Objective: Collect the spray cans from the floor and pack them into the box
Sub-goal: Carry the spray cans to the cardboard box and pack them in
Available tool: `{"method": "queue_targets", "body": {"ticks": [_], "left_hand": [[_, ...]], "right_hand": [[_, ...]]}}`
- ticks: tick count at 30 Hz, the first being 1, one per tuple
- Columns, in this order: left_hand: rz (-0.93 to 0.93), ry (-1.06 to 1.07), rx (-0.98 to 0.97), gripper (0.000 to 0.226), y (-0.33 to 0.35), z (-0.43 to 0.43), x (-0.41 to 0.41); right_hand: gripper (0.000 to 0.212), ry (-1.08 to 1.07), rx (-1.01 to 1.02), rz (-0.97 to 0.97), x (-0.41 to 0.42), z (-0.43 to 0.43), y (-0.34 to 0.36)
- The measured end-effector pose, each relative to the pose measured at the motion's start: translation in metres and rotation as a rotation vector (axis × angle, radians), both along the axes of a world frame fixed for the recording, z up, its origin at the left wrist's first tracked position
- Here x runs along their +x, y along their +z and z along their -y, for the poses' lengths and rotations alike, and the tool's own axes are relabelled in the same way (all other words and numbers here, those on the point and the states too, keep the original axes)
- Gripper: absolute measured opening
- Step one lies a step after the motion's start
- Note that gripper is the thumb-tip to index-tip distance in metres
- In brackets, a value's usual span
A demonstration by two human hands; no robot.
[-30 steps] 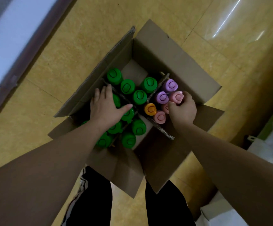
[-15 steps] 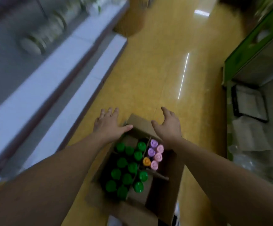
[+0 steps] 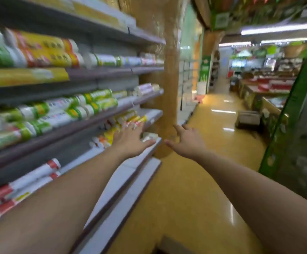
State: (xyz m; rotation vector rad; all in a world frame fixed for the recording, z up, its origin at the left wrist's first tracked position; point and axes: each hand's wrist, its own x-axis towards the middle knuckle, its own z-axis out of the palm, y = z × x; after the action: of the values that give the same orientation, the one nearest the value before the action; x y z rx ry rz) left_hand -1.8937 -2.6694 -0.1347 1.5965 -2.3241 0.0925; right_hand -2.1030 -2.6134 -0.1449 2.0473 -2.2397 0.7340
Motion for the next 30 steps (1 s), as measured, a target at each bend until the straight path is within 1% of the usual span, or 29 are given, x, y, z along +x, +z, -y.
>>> {"method": "queue_targets", "body": {"ticks": [2, 4, 6, 9, 12, 14, 17, 19, 26, 30], "left_hand": [[0.003, 0.066, -0.078, 0.096, 0.052, -0.024, 0.013], [0.003, 0.14, -0.123, 0.103, 0.094, -0.05, 0.03], [-0.001, 0.211, -0.168, 0.107, 0.125, -0.08, 0.049], [0.039, 0.332, -0.237, 0.101, 0.152, -0.133, 0.079], [0.095, 0.454, -0.242, 0.1, 0.163, -0.193, 0.116], [0.133, 0.565, -0.226, 0.1, 0.166, -0.235, 0.146], [0.142, 0.729, -0.226, 0.097, 0.172, -0.303, 0.19], [0.159, 0.809, -0.225, 0.096, 0.174, -0.351, 0.22], [0.194, 1.077, -0.21, 0.096, 0.176, -0.509, 0.333], [0.238, 1.193, -0.177, 0.097, 0.178, -0.604, 0.395]], "right_hand": [[0.084, 0.071, -0.054, -0.015, 0.001, -0.014, 0.05], [0.086, 0.147, -0.101, -0.035, 0.006, -0.029, 0.092], [0.085, 0.226, -0.147, -0.064, 0.018, -0.044, 0.123], [0.085, 0.375, -0.195, -0.075, 0.047, -0.068, 0.151], [0.088, 0.51, -0.2, -0.076, 0.088, -0.087, 0.163], [0.09, 0.599, -0.21, -0.038, 0.121, -0.103, 0.166], [0.091, 0.731, -0.204, 0.03, 0.175, -0.135, 0.169], [0.091, 0.813, -0.206, 0.033, 0.212, -0.16, 0.172], [0.093, 1.06, -0.247, -0.012, 0.357, -0.265, 0.185], [0.093, 1.205, -0.217, -0.001, 0.454, -0.341, 0.185]]}}
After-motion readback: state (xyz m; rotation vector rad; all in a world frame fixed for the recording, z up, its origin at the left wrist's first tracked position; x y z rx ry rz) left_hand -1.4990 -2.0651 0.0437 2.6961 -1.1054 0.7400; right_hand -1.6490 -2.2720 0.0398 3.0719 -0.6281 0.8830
